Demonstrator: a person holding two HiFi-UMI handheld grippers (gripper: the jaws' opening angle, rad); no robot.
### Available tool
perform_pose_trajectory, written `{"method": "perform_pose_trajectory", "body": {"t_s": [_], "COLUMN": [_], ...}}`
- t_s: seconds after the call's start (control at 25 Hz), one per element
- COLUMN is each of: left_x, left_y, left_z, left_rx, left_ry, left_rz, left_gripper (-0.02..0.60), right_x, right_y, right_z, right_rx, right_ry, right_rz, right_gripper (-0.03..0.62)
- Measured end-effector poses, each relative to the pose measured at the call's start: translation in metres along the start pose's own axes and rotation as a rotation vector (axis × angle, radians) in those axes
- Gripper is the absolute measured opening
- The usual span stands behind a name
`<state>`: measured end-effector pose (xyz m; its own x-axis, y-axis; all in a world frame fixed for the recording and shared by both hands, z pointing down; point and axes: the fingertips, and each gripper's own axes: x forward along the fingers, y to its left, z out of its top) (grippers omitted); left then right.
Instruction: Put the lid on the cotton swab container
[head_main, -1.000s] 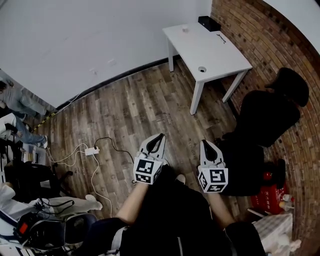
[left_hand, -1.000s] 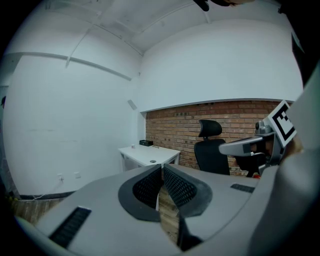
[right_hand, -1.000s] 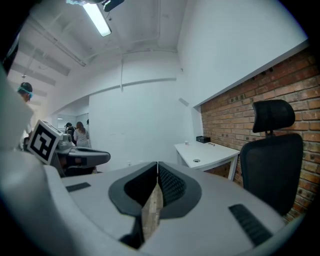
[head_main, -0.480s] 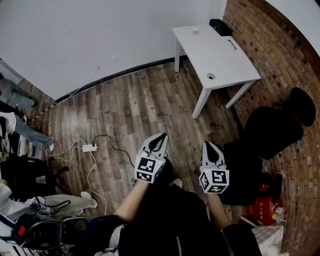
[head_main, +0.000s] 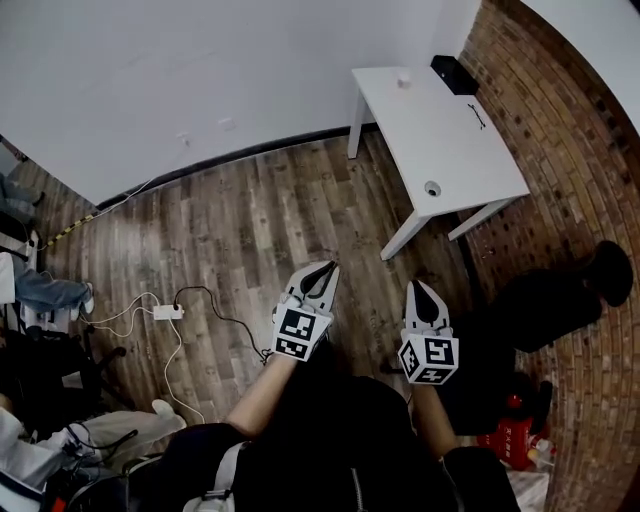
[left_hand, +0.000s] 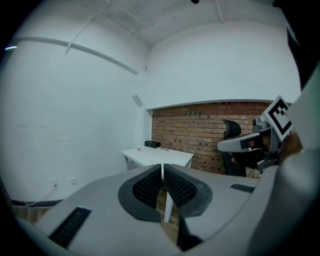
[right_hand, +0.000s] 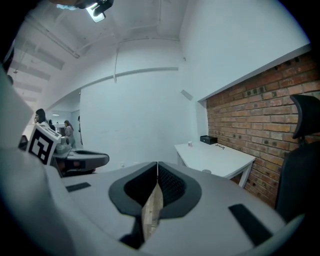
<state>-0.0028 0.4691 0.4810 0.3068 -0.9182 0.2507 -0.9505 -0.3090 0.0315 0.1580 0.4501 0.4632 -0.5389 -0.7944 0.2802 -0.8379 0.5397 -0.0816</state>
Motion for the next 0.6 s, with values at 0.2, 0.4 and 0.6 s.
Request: {"method": "perform_pose_trajectory", "body": {"t_s": [0.2,0.4,0.6], "left_x": [0.026,0.047,0.077], "left_y": [0.039,0.063,0.084], "left_z": [0.003,0.006,0.006], "left_rx": [0.008,-0.003,-0.004], "left_ry": [0.013,0.026,0.043], "left_rz": [-0.023,-0.042,-0.051], "left_gripper": [0.025,0.025,0.025], "right_x": [0.043,0.075,0.104], "right_y": [0.003,0.004,-0.009], "right_z": [0.011,0.017,0.015], "right_rx": [0.021,0.028,0.051], "right_ry": [0.000,0.013,0.024], "right_rz": [-0.031,-0.034,-0.049], "right_gripper": [0.023,0.023,0.023]}}
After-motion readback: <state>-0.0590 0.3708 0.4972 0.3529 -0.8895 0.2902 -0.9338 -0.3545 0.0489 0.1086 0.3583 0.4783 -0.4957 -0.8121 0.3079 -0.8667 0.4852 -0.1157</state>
